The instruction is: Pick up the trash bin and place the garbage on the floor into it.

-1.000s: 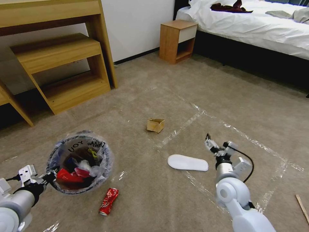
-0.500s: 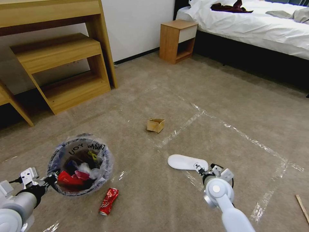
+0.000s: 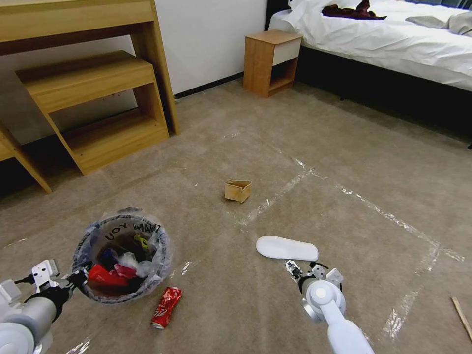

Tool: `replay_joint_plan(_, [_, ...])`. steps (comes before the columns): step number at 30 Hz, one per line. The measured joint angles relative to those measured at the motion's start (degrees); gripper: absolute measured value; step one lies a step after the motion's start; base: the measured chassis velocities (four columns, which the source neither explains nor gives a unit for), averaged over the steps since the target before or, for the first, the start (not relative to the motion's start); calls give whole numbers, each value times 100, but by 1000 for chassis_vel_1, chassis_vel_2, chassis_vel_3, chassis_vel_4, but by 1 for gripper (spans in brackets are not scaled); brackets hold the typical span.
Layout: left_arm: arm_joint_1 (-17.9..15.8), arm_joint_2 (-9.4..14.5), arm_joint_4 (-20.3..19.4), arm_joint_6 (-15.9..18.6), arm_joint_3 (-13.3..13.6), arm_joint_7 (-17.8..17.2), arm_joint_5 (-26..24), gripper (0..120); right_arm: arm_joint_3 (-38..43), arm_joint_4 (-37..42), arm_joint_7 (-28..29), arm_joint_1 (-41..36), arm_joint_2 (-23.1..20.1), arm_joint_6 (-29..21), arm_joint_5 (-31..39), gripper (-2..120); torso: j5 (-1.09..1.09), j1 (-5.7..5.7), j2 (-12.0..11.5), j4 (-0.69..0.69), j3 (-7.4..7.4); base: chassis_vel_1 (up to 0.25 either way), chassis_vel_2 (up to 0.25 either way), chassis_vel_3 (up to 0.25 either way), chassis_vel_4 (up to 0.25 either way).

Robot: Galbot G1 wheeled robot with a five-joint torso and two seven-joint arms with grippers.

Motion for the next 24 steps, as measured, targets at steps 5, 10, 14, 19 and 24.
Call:
replay_joint_plan(5, [-11, -51, 17, -15, 12, 14, 40, 1, -93, -165, -282, 191, -2, -20, -43, 100, 0, 0, 0, 0, 0, 0, 0, 0, 0])
replay_joint_plan(10, [-23, -56, 27, -20, 12, 18, 42, 1, -156, -396, -453, 342, -2, -10, -120, 100, 0, 0, 0, 0, 0, 0, 0, 0, 0])
replay_joint_plan(14, [-23, -60, 47, -20, 11, 18, 42, 1, -202, -516, -523, 429, -1, -7, -143, 100, 0, 0, 0, 0, 0, 0, 0, 0, 0])
replay_joint_plan(19, [-32, -50, 52, -21, -2, 19, 43, 1, -242, -589, -563, 473, 25, -6, -179, 100, 0, 0, 0, 0, 0, 0, 0, 0, 0])
replay_joint_plan(24, [-47, -26, 52, -22, -20, 18, 26, 1, -273, -690, -594, 529, 59, 0, -219, 100, 0, 0, 0, 0, 0, 0, 0, 0, 0])
